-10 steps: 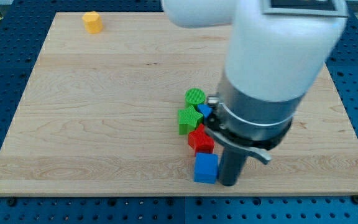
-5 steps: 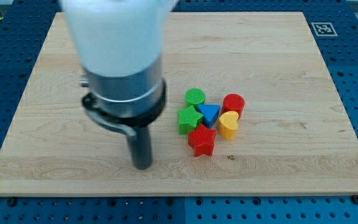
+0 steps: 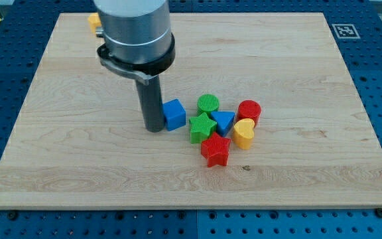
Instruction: Push the blue cube towards the top right
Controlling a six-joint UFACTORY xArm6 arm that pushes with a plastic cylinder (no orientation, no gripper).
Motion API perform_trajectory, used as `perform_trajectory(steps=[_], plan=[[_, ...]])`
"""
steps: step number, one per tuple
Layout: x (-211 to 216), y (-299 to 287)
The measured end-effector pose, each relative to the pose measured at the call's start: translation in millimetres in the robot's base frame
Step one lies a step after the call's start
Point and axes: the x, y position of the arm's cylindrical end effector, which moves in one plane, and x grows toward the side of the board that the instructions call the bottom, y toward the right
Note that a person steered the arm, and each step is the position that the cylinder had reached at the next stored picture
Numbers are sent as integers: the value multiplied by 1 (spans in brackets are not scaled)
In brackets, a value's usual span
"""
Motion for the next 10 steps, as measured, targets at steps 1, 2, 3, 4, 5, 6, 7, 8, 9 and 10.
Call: perform_trajectory(steps=[1,2,3,4,5,6,7,8,9,10], plan=[[0,31],[0,56],[-6,66],[-23,67],[-55,68],[-85,86],[-118,109],[-141,121],[-125,155],[-125,202]])
